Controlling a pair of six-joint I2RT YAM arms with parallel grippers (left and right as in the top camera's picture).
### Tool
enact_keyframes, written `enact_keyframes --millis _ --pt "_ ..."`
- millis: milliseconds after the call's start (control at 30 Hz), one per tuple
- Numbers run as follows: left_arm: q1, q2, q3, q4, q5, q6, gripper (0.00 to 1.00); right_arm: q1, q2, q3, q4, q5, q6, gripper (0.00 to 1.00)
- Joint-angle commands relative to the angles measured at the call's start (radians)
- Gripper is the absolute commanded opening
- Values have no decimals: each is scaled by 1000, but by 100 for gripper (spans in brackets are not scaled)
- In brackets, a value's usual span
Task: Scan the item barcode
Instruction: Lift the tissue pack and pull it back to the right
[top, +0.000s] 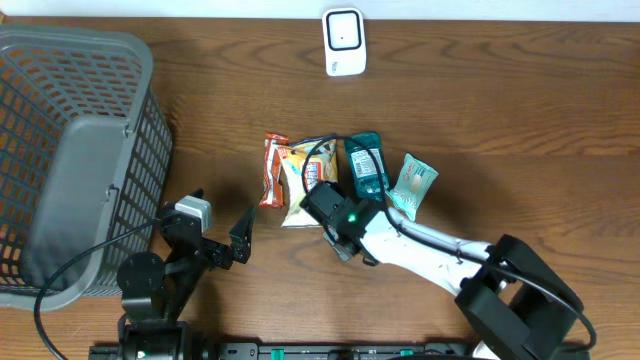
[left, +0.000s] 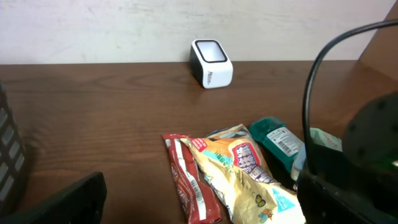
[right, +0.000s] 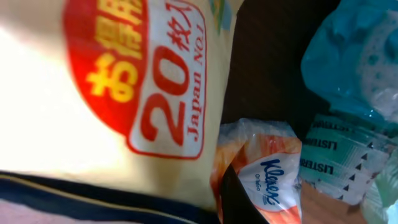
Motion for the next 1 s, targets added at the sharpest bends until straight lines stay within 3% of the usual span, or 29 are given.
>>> enact_keyframes --millis 0,133,200,300,400,533,700,967 --pt "2 -4 13 1 9 6 98 -25 20 74 -101 -151 100 1" --pt "2 -4 13 2 9 6 98 -90 -61 245 -320 -190 275 1" --pt "2 -4 13 1 9 6 98 -147 -121 307 -405 -233 452 1" --pt "2 -4 13 2 9 6 98 -207 -198 315 -399 -295 577 2" --pt "2 -4 13 2 9 6 98 -245 -258 315 -417 -352 802 1" --pt "2 -4 13 1 9 6 98 -278 -308 315 -439 -544 1024 1" --pt "2 -4 13 1 9 6 98 -348 -311 312 -496 -776 1097 1" --pt "2 -4 13 1 9 6 98 -433 -311 307 -615 -875 1019 1"
